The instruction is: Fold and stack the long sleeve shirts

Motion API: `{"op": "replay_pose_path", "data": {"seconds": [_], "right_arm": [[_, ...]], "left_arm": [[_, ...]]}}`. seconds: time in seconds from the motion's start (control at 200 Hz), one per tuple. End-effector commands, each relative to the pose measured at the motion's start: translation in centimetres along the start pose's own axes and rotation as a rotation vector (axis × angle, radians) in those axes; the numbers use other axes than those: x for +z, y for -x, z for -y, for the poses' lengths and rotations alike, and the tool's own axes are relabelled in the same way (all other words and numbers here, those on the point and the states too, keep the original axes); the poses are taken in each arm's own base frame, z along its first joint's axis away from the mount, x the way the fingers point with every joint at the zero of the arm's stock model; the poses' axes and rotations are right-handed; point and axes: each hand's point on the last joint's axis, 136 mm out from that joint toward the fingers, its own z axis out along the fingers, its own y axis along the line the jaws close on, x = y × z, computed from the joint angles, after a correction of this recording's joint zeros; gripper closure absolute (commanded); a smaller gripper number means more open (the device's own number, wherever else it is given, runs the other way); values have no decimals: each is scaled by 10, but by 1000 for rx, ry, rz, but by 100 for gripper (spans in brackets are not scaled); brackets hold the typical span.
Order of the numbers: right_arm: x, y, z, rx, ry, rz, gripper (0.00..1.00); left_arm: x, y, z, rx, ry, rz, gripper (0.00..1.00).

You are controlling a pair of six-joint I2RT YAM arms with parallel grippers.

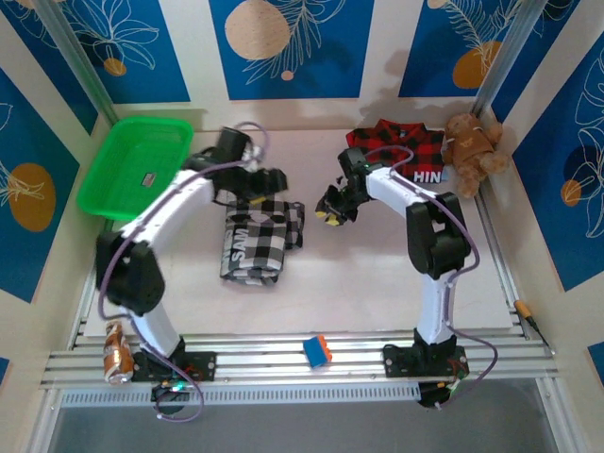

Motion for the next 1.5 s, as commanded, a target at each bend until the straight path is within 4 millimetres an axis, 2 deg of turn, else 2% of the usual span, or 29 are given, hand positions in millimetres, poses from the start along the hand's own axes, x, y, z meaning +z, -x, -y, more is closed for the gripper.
{"op": "replay_pose_path", "data": {"seconds": [0.0,0.085,0.18,0.31,0.435,0.595,0.74,0.83,0.925,0.995,1.055,1.151,1.231,1.301,1.376,1.491], "right_arm": [[-20,-12,-48,-99,108,8,66],[-20,-20,-87,-167,190,-34,68],[-13,-26,-123,-237,230,-62,74],[10,-27,-157,-265,271,-106,82],[35,-27,-180,-263,324,-140,84],[77,-4,-174,-173,335,-141,85],[110,23,-148,-91,275,-92,86],[126,34,-131,-42,247,-70,86],[132,43,-125,-11,249,-62,86],[127,43,-133,-27,277,-63,85],[113,40,-148,-70,310,-65,84],[79,24,-168,-151,341,-83,81],[51,1,-177,-214,348,-105,79],[29,-23,-177,-265,342,-119,77],[17,-49,-168,-282,336,-152,76],[15,-88,-144,-265,344,-234,76]], "left_arm": [[-25,-4,-36,-93,52,6,24],[-20,-14,-63,-140,93,-18,27],[-7,-28,-76,-178,92,-40,39],[10,-50,-97,-242,111,-68,56],[25,-76,-114,-289,119,-106,63],[47,-103,-127,-331,83,-148,64],[63,-130,-144,-305,130,-211,64],[70,-147,-158,-301,158,-236,64],[75,-153,-159,-306,134,-245,60],[74,-145,-151,-302,102,-232,57],[68,-133,-139,-306,72,-214,54],[51,-99,-115,-299,37,-160,47],[31,-67,-99,-280,42,-115,44],[19,-44,-93,-263,59,-86,43],[13,-25,-94,-238,101,-69,43],[20,-4,-105,-231,135,-55,45]]}}
